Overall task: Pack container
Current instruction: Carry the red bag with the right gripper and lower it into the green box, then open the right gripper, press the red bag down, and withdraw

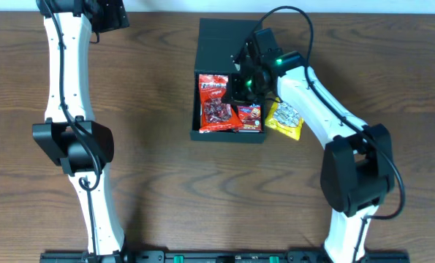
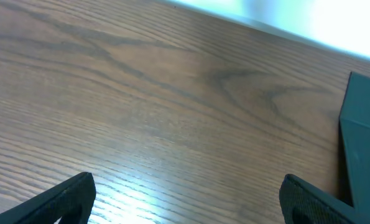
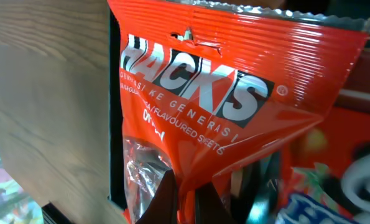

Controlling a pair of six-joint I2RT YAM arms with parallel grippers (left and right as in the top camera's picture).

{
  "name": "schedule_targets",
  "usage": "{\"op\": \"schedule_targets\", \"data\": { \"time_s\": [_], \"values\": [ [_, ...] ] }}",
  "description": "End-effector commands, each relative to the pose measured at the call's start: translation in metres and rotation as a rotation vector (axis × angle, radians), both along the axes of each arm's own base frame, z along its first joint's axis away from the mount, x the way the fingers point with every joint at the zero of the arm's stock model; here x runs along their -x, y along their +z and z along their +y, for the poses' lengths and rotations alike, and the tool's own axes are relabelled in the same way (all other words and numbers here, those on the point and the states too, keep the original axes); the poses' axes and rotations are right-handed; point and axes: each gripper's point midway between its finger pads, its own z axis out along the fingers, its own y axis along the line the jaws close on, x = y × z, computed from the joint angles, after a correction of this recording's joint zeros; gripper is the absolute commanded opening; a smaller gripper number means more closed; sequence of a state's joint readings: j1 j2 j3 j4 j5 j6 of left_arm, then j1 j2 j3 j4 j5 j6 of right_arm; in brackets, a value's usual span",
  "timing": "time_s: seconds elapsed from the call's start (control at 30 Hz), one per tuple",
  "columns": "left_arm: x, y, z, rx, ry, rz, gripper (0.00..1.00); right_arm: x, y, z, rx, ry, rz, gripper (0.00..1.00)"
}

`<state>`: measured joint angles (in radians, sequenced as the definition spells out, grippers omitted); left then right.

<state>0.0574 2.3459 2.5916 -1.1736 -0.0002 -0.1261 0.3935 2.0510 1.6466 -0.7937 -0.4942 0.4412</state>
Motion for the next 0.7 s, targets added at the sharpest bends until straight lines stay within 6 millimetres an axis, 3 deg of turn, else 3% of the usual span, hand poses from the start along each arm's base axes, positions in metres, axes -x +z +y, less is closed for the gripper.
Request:
{"op": "schedule_targets", "data": {
  "time_s": [0.0, 0.2, 0.23, 0.37, 0.43, 0.53, 0.63, 0.67],
  "values": [
    [0.0, 0.007, 0.001, -0.004, -0.005, -0.015, 0.96, 0.003, 0.002, 0.013, -0.019, 0.016, 0.003, 0.01],
    [-0.001, 0.007, -0.002, 0.007, -0.011, -0.016, 0.95, 0.005, -0.001, 0.014, 0.005, 0.018, 0.0, 0.01],
    [-0.001, 0.007, -0.003, 0.015, -0.017, -0.017, 0.95, 0.004, -0.002, 0.012, 0.016, 0.013, -0.005, 0.07],
    [-0.001, 0.007, -0.006, 0.026, -0.024, -0.017, 0.95, -0.003, -0.005, 0.004, 0.061, -0.009, -0.031, 0.57],
    [-0.001, 0.007, -0.005, 0.026, -0.023, -0.017, 0.95, -0.006, -0.002, 0.005, 0.055, -0.011, -0.04, 0.65],
    [-0.001, 0.007, -0.006, 0.026, -0.024, -0.017, 0.96, -0.01, 0.011, 0.009, 0.039, 0.018, -0.082, 0.61],
    [-0.001, 0.007, -0.005, 0.025, -0.023, -0.017, 0.96, -0.01, 0.029, 0.012, 0.028, 0.069, -0.114, 0.23],
    [-0.001, 0.007, -0.005, 0.025, -0.023, -0.017, 0.95, -0.007, 0.034, 0.012, 0.027, 0.087, -0.114, 0.14]
  ]
}}
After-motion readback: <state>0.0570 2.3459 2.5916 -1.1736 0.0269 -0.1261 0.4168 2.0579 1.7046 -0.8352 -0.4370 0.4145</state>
